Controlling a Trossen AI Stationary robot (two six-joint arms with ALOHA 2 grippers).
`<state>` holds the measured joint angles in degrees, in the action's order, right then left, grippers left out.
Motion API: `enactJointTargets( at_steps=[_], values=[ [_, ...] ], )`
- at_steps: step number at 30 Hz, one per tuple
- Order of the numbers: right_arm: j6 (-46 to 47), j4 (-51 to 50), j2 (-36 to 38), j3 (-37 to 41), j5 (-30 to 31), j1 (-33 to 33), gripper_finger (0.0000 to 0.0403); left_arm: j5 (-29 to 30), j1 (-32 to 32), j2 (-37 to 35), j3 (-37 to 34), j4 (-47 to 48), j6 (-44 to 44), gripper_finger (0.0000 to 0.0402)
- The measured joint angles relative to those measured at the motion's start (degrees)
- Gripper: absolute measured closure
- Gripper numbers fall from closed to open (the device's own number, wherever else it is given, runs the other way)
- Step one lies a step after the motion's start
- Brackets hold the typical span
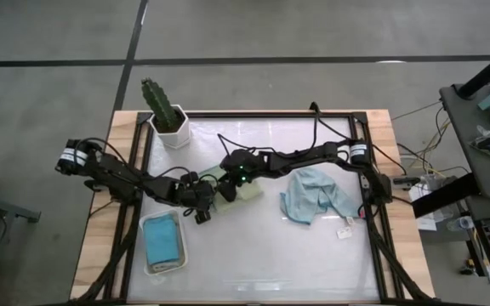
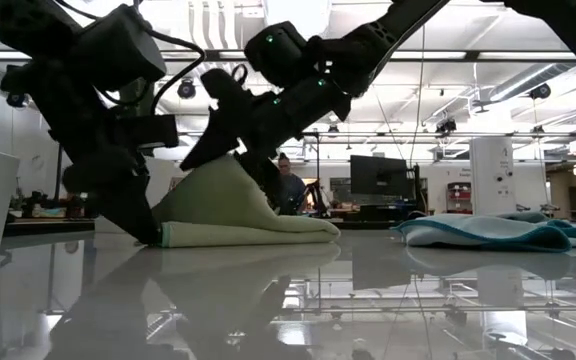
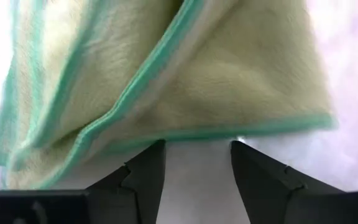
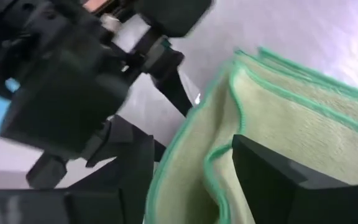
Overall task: Fold microfiber towels
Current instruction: Fold the green microfiber towel
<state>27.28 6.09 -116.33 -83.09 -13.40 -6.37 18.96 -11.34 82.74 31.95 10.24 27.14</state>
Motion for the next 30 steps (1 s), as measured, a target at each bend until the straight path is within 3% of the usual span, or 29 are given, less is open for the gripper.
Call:
enactJointTargets(
  at_steps=[6, 12, 16, 19, 23, 30],
  values=[
    [-6.9, -3.5, 3.9, 0.0, -0.6, 0.3, 0.0195, -1.1, -1.1, -4.0, -0.1, 3.3, 1.1, 0.0233],
    [-24.4, -16.9, 9.9, 1.0, 0.1, 1.9, 0.0198, -0.9, -1.7, -6.9, -0.1, 3.9, 1.5, 0.0233],
    [-33.5, -18.8, 12.3, 5.9, -0.1, 4.1, 0.0198, -0.9, -2.2, -7.0, -0.1, 3.9, 2.5, 0.0233],
    [-37.8, -13.8, 12.8, 10.9, 0.5, 5.5, 0.0201, -0.9, -2.3, -6.7, -0.1, 3.9, 2.6, 0.0233],
    [-40.0, -3.2, 12.1, 16.9, 6.1, 7.0, 0.0220, -0.7, -2.3, -6.3, -0.1, 4.0, 2.7, 0.0233],
    [-40.2, 16.7, 9.5, 21.5, 6.0, 8.0, 0.0262, -0.5, -2.3, -6.1, -0.2, 7.4, 4.5, 0.0233]
  ],
)
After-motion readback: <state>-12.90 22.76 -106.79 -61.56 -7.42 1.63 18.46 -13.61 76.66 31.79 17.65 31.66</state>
